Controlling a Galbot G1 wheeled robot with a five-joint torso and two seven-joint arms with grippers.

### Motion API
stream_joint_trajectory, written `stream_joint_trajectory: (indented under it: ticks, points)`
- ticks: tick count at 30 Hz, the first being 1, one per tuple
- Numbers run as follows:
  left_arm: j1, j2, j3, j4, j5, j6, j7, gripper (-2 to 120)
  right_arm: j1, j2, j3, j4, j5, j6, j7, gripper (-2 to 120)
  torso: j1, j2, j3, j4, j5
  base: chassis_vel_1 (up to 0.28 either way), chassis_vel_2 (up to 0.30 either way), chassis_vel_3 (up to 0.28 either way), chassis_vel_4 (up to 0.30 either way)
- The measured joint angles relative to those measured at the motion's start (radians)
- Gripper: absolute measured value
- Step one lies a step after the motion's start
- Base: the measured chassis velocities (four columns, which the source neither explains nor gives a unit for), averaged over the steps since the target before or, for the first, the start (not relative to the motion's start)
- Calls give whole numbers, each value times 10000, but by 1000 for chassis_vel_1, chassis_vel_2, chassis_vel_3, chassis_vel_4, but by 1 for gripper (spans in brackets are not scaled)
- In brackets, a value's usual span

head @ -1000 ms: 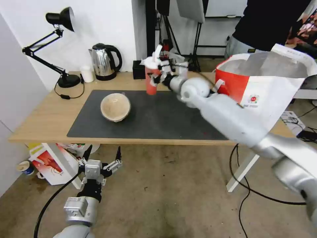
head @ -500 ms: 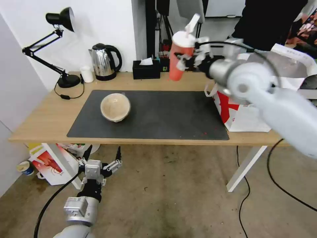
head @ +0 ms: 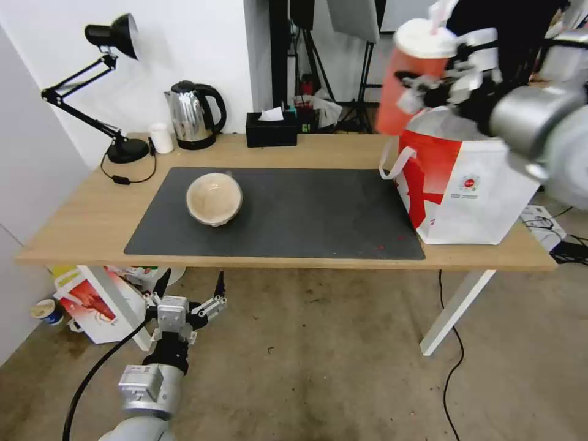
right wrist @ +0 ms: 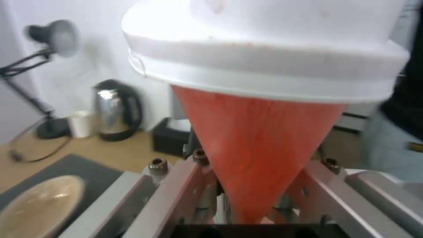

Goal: Pick up the trash from the table and place it into the takeout bag.

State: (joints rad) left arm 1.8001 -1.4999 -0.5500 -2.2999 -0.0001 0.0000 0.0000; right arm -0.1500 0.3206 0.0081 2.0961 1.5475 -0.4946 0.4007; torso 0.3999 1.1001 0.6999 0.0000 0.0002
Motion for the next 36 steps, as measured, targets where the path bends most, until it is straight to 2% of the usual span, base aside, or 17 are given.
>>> stream_joint_trajectory:
  ticks: [6,12,24,36]
  points:
    - [0,0,0,0,0,0,0,100,62,-375,217,-873,24,-34,-84,7,0,0,1,1,0,0,0,0,0]
    - [0,0,0,0,0,0,0,100,75,-359,203,-1646,-232,-67,-185,7,1,0,1,0,0,0,0,0,0]
    - [0,0,0,0,0,0,0,100,111,365,-398,-3690,-1290,-75,-903,7,2,0,2,0,0,0,0,0,0]
    - [0,0,0,0,0,0,0,100,52,989,-913,-4709,-2175,-28,-1236,7,2,-1,2,1,-1,0,0,0,0]
